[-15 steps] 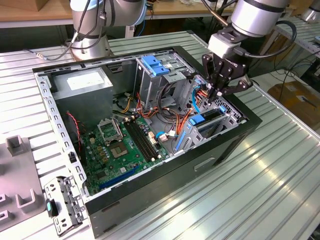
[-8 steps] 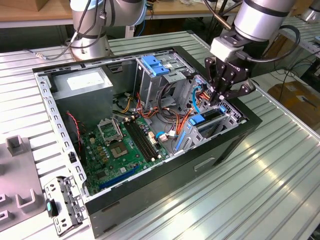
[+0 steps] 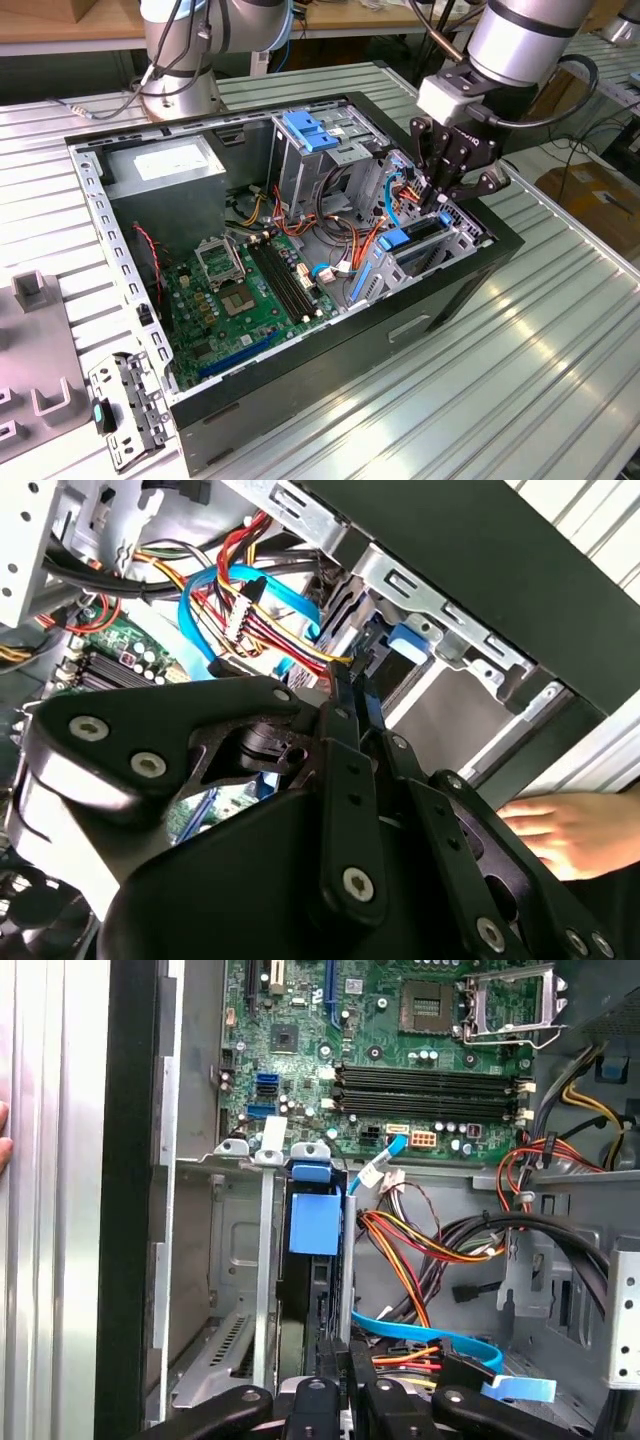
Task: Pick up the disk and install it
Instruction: 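Insert the first disk wire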
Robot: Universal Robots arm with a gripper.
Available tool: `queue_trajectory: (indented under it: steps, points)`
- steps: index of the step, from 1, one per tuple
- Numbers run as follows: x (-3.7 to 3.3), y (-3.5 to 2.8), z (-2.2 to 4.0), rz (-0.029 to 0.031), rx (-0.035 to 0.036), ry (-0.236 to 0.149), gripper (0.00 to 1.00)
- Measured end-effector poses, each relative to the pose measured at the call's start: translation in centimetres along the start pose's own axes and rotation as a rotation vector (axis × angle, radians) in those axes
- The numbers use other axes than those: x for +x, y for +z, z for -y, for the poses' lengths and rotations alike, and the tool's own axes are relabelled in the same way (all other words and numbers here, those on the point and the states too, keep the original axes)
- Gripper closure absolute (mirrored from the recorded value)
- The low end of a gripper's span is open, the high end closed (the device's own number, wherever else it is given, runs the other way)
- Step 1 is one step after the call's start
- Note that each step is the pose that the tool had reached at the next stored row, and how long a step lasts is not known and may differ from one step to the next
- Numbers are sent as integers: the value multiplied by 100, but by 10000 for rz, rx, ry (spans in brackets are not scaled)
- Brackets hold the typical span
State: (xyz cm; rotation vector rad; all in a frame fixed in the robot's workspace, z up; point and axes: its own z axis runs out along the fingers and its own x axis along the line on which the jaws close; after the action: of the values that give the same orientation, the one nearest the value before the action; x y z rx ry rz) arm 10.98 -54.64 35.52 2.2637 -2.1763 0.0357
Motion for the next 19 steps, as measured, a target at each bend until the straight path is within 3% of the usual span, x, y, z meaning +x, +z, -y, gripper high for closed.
queue_trajectory:
  steps: [1,2,4,5,6,19]
  points:
    - [10,3,-1,1,-1,1,84]
    - [33,6,-5,54,2,3,84]
    - [56,8,-8,242,9,5,84]
    - [73,9,-10,391,15,7,84]
    - [87,11,-11,468,19,9,84]
    - [142,23,-32,475,19,169,84]
